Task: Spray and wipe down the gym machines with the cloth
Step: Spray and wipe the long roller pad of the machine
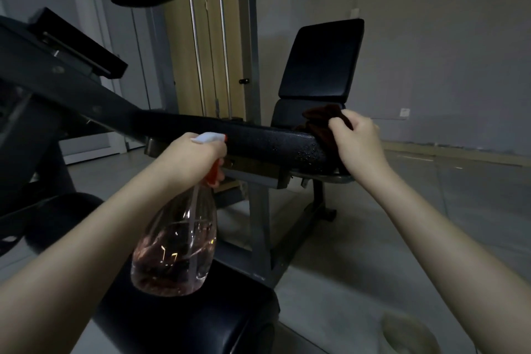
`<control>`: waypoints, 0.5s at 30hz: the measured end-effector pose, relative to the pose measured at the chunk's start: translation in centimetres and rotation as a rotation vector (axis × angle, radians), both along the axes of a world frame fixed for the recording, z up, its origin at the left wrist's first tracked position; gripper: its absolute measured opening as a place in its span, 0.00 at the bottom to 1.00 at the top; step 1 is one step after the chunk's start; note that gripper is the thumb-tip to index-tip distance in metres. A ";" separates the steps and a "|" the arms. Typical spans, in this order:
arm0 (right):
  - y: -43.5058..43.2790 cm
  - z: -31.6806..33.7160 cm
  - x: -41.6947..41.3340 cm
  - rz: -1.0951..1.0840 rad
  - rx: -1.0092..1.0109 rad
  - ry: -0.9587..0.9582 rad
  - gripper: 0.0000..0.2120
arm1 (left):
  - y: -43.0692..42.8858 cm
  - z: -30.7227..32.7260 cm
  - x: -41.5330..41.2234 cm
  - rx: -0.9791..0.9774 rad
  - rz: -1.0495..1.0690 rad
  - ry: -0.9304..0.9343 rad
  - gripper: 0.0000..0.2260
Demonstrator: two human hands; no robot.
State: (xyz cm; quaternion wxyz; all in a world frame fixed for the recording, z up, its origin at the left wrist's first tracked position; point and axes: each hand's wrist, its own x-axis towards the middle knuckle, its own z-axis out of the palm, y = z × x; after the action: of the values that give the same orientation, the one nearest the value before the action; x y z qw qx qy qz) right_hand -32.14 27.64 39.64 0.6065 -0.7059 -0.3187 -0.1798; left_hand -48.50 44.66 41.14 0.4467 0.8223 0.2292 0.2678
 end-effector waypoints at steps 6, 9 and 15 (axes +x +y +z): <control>0.3 -0.6 -0.5 -0.045 0.075 -0.013 0.11 | 1.5 -0.3 0.2 -0.056 0.100 -0.037 0.15; 0.2 -0.7 -0.8 -0.092 0.067 -0.035 0.10 | 2.5 -0.1 -0.4 -0.157 0.094 -0.060 0.08; 1.1 -1.6 -1.9 -0.252 -0.203 -0.379 0.11 | 6.0 -0.3 0.1 0.100 0.186 -0.035 0.13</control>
State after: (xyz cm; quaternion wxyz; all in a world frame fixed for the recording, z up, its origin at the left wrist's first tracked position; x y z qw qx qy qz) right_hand -34.02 28.78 38.08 0.4345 -0.7510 -0.3527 -0.3503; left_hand -48.41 50.63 40.85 0.3824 0.8139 0.2831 0.3333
